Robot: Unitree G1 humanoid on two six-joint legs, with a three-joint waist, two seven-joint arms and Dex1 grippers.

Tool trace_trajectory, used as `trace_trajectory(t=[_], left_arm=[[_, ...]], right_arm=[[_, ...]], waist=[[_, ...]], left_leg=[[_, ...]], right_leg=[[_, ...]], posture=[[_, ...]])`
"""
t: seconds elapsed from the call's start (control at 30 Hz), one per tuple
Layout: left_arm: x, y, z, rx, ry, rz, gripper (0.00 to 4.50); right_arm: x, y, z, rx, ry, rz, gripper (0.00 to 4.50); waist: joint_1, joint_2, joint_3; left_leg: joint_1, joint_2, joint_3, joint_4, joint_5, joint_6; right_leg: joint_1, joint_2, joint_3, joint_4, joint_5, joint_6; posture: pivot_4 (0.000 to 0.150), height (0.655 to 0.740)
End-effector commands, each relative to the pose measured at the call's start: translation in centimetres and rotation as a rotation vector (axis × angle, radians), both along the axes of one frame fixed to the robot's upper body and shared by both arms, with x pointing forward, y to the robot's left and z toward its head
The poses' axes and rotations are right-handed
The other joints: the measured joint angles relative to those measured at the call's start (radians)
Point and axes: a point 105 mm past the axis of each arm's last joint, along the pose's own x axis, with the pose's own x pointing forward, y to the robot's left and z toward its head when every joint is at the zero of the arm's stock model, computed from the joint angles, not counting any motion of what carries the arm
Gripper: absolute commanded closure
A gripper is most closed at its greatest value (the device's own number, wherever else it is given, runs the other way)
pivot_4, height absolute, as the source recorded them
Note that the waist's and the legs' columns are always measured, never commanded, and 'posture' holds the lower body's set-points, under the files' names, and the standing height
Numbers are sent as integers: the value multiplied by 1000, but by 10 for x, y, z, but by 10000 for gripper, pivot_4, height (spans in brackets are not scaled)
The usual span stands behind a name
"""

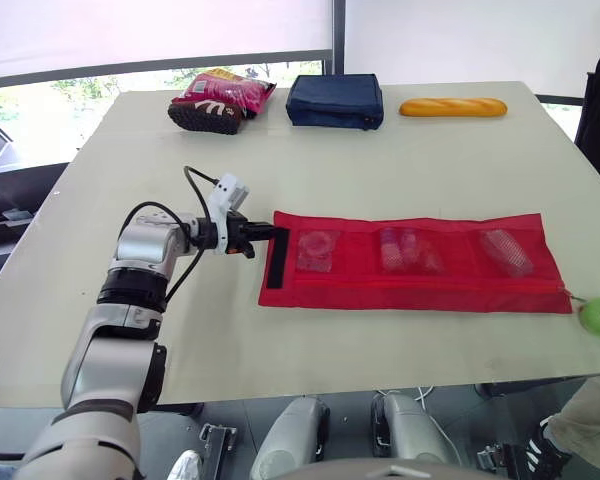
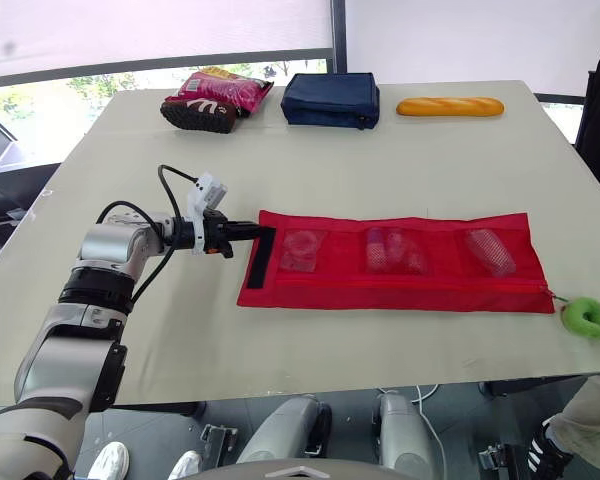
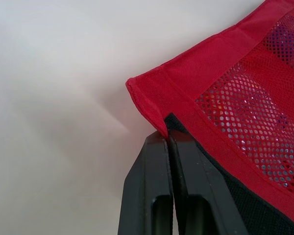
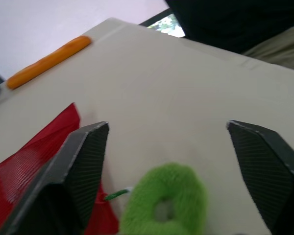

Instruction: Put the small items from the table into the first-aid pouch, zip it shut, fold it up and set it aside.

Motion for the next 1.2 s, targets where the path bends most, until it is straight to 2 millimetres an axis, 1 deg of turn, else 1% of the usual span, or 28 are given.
trace_trajectory(t=[0.03, 0.13, 0.2, 0.27, 0.3, 0.4, 0.47, 0.5, 0.53, 0.57, 0.6, 0.63, 0.7, 0.73, 0.8, 0.87, 0.93, 1.07, 1.2], left_arm=[[-4, 25, 8, 52, -34, 19, 45000], [-2, 41, 8, 103, -47, 41, 45000], [2, 51, 10, 130, -59, 64, 45000], [5, 58, 10, 164, -71, 79, 45000], [6, 61, 9, 177, -74, 82, 45000], [11, 66, 10, 197, -89, 99, 45000], [13, 65, 11, 185, -102, 94, 45000], [13, 64, 12, 176, -108, 88, 40120], [13, 64, 13, 171, -112, 81, 38771], [12, 64, 14, 169, -118, 70, 35459], [11, 63, 15, 171, -122, 50, 33123], [9, 64, 17, 174, -129, 31, 28474], [5, 66, 28, 190, -188, -23, 20246], [4, 67, 31, 195, -204, -37, 15113], [-1, 66, 44, 194, -266, -109, 6265], [-14, 54, 68, 126, -328, -257, 1552], [-27, 38, 85, 64, -356, -385, 1552], [-53, 8, 99, 5, -382, -561, 1552], [-93, -30, 115, -74, -402, -783, 1552]], right_arm=[[-2, 28, 18, -79, -38, 166, 605], [0, 54, 16, -99, -29, 293, 605], [3, 70, 9, -138, 9, 373, 605], [5, 81, 1, -162, 39, 428, 605], [5, 85, -1, -165, 45, 441, 605], [7, 100, -17, -172, 91, 517, 605], [8, 106, -27, -192, 116, 538, 605], [9, 108, -30, -202, 122, 542, 0], [10, 110, -31, -208, 122, 543, 0], [11, 111, -32, -211, 122, 543, 0], [11, 113, -32, -210, 120, 548, 0], [11, 115, -33, -210, 118, 551, 0], [11, 115, -36, -234, 134, 550, 0], [12, 114, -37, -242, 139, 549, 0], [14, 112, -40, -255, 149, 534, 0], [18, 108, -44, -268, 165, 516, 0], [23, 108, -46, -265, 173, 516, 0], [31, 108, -50, -263, 190, 503, 0], [37, 112, -52, -215, 203, 506, 0]], waist=[[-1, 0, 0], [-1, 0, 0], [1, 0, 0], [2, -1, 0], [2, -1, 0], [3, -2, 0], [3, -2, 0], [3, -2, 0], [3, -2, 0], [3, -2, 0], [3, -2, 0], [3, -2, 0], [2, -2, 0], [2, -2, 0], [2, -2, 0], [2, -3, 1], [3, -4, 1], [2, -3, 1], [1, -3, 1]], left_leg=[[0, 0, 0, 0, 0, 0], [0, 0, 0, 0, 0, 0], [0, 0, 0, 0, 0, 0], [0, 0, 0, 0, 0, 0], [0, 0, 0, 0, 0, 0], [0, 0, 0, 0, 2, -3], [0, 0, 0, 0, 2, -3], [0, 0, 0, 0, 2, -3], [0, 0, 0, 0, 2, -3], [-1, 0, 0, 0, 2, -3], [-1, 0, 0, 0, 2, -3], [-1, 0, 0, 0, 2, -3], [-1, 0, 0, 0, 2, -3], [-1, 0, 0, 0, 2, -4], [-1, 0, 0, 0, 2, -4], [-1, 0, 0, 0, 2, -4], [-1, 0, 0, 0, 2, -4], [-2, 0, 0, 0, 2, -4], [-2, 0, 0, 0, 2, -4]], right_leg=[[0, 0, 0, 0, 0, 0], [0, 0, 0, -1, 0, 0], [0, 0, 0, -1, 0, 0], [0, 0, -1, -1, 0, 0], [0, 0, -1, -1, 0, 0], [0, 0, -1, -2, 0, 0], [0, 0, -1, -2, 0, 0], [0, 0, -1, -2, 0, 0], [0, 0, -1, -2, 0, 0], [0, 0, -1, -2, 0, 0], [0, 0, -1, -2, 0, 0], [0, 0, -1, -2, 0, 0], [0, 0, -1, -2, 0, 0], [0, 0, -1, -2, 0, 0], [0, 0, -1, -2, 0, 0], [0, 0, -1, -2, 0, 0], [-1, 0, -1, -2, 0, 0], [0, -1, -1, -2, 0, 0], [-1, -1, -1, -1, 0, 0]], posture=[[1500, 7390], [1500, 7390], [1500, 7390], [1500, 7390], [1500, 7390], [1500, 7390], [1500, 7390], [1500, 7390], [1500, 7390], [1500, 7390], [1500, 7390], [1500, 7390], [1500, 7390], [1500, 7390], [1500, 7390], [1500, 7390], [1500, 7390], [1500, 7390], [1500, 7390]])
